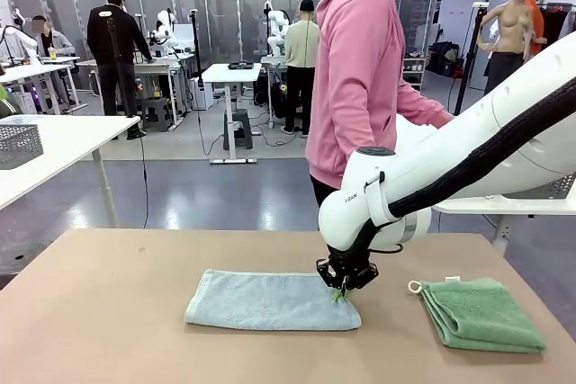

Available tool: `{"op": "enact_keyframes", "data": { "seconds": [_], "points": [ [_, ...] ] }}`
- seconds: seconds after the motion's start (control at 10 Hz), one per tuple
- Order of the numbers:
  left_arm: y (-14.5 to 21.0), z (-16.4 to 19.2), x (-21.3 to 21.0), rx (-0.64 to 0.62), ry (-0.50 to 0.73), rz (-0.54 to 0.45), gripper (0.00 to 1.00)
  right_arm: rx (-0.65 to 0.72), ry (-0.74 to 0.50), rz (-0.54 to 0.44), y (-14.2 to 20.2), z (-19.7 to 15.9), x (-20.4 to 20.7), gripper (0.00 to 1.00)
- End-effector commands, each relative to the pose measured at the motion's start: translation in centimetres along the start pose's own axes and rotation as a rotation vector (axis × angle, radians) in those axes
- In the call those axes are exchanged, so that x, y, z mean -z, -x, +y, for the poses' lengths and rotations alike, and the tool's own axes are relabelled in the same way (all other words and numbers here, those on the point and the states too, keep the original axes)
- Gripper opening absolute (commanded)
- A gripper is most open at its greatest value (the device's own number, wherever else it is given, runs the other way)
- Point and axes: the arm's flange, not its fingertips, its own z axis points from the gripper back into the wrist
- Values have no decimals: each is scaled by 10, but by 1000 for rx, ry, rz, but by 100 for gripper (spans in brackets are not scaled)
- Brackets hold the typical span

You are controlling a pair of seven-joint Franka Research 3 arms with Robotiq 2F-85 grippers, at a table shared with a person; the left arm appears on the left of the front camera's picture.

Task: Fold the towels and place them in the basket.
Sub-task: When a person lays out a Towel with hook on the table, fold it in half twice.

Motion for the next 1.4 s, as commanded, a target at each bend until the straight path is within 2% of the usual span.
{"op": "enact_keyframes", "data": {
  "seconds": [0.0, 0.2, 0.5, 0.6, 0.8, 1.1, 1.3],
  "points": [
    [1, -1, -3, -8, -6, -5, 93, 38, 28, 7, 2, 2, 7, 0],
    [1, -1, -3, -8, -6, -5, 93, 20, 24, -6, 4, -2, -8, 0],
    [1, -1, -3, -8, -6, -5, 93, -68, 131, 34, 13, -16, -45, 0],
    [1, -1, -3, -8, -6, -5, 93, -86, 170, 22, 17, -17, -61, 0],
    [1, -1, -3, -8, -6, -5, 93, -156, 172, -42, 23, 1, -93, 0],
    [1, -1, -3, -8, -6, -5, 93, -258, 78, -81, 20, 47, -111, 0],
    [1, -1, -3, -8, -6, -5, 93, -297, -70, -76, 20, 83, -107, 0]
  ]
}}
